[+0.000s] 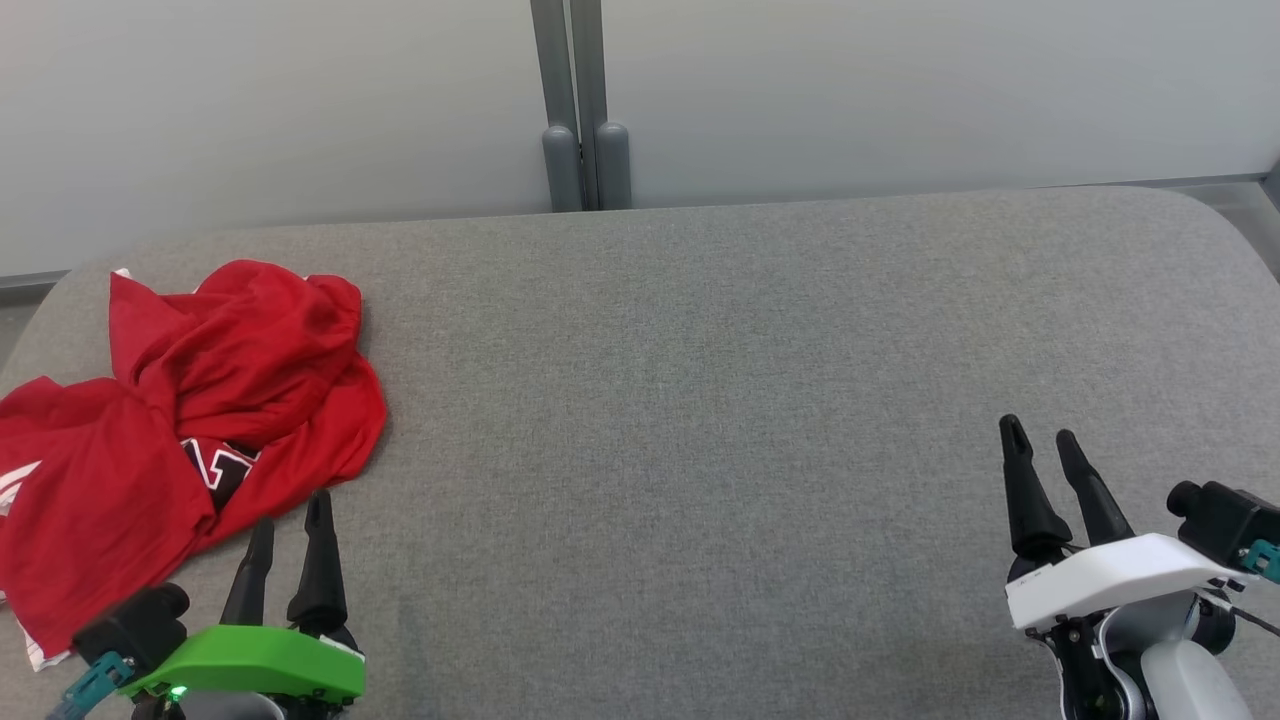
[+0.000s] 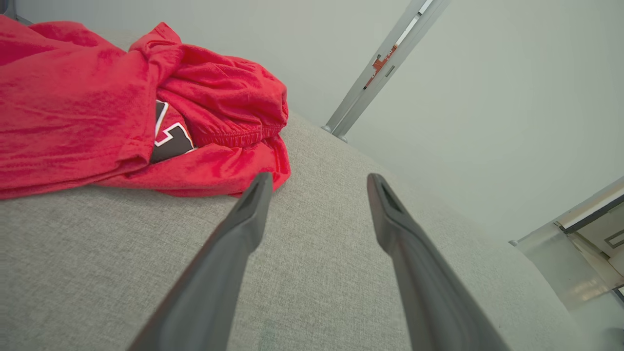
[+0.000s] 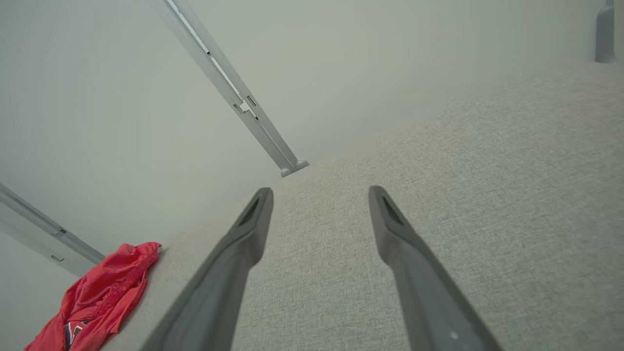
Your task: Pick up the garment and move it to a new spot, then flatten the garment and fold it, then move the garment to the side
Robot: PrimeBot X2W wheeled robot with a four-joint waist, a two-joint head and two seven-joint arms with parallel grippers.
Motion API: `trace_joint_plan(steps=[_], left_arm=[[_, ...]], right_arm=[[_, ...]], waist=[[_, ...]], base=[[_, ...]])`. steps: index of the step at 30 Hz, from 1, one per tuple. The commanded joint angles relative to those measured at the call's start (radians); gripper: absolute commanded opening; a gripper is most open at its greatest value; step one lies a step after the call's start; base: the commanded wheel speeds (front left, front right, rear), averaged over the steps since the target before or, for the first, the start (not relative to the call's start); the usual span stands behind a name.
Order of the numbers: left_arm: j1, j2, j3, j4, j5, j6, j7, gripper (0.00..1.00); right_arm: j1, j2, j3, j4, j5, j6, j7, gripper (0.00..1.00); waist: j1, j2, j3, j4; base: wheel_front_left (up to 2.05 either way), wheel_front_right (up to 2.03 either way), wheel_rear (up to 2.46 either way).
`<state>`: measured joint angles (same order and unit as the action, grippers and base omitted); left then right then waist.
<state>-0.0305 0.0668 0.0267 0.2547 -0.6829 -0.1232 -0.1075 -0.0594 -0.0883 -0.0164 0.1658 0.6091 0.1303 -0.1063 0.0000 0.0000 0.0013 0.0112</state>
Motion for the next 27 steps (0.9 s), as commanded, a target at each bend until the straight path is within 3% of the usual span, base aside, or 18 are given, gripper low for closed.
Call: trace_joint_plan(steps=[1, 27], left_arm=[[0.001, 0.013, -0.003, -0.012, 0.034, 0.0, -0.01, 1.0], [0.019, 0.054, -0.05, -0.01, 0.303, -0.008, -0.077, 1.0]], right_arm=[[-0.003, -0.009, 0.004, -0.011, -0.035, 0.0, -0.011, 1.0], [0.015, 0.005, 0.011, -0.003, -0.312, 0.0, -0.079, 1.0]], waist=[[0.0, 0.0, 0.0, 0.0], [0.0, 0.0, 0.011, -0.009]], base=[[0.0, 0.0, 0.0], [0.0, 0.0, 0.0]])
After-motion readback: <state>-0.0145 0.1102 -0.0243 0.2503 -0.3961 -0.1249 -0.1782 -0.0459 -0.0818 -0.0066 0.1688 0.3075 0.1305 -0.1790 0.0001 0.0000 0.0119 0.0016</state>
